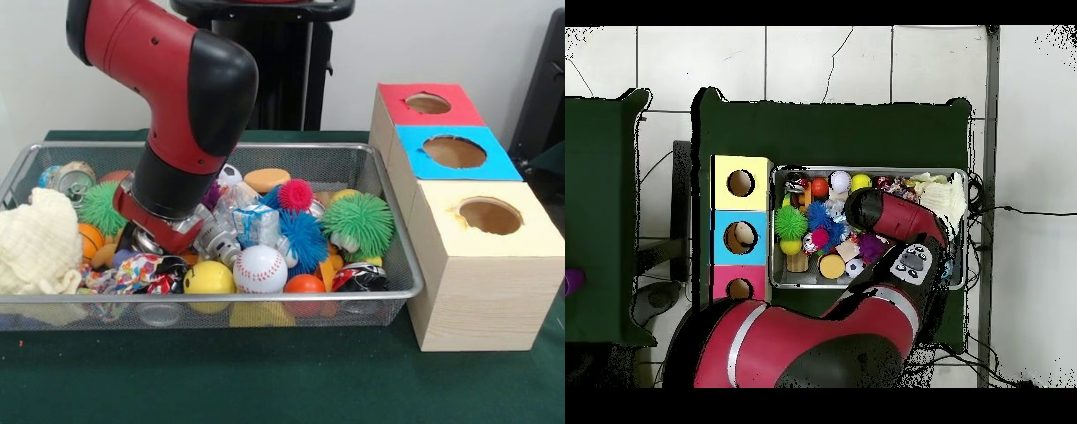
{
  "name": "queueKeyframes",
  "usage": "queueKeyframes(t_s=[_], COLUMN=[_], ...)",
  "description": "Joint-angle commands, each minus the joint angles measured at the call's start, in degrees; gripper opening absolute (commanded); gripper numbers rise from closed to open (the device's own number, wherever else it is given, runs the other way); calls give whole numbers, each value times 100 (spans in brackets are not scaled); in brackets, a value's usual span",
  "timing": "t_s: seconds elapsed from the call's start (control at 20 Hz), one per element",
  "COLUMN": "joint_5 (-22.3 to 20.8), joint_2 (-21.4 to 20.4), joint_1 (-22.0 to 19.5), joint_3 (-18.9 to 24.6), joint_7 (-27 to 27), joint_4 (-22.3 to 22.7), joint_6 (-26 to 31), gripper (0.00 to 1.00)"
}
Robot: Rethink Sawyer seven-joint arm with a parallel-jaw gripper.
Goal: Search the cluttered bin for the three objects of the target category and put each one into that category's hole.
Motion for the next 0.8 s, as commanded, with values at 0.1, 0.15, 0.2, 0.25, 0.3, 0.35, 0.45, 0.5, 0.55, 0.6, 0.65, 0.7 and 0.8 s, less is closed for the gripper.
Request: queueKeyframes(t_s=[0.1,0.15,0.2,0.25,0.3,0.35,0.45,0.5,0.55,0.6,0.65,0.7,0.8], joint_5=[-317,-350,-372,-404,-435,-486,-587,-606,-652,-700,-741,-781,-861], joint_2=[439,443,459,475,490,486,454,468,473,482,471,459,445], joint_1=[-100,-110,-112,-126,-141,-160,-231,-241,-254,-262,-268,-274,-291], joint_3=[731,733,731,729,727,747,813,820,810,817,824,832,842], joint_7=[342,320,326,321,316,293,235,241,221,202,205,209,200], joint_4=[-633,-681,-726,-785,-845,-879,-937,-986,-1058,-1115,-1127,-1139,-1191], joint_6=[-537,-517,-510,-514,-518,-543,-612,-599,-559,-535,-546,-557,-563], gripper=[100,100,100,100,100,100,100,100,100,100,100,100,100])
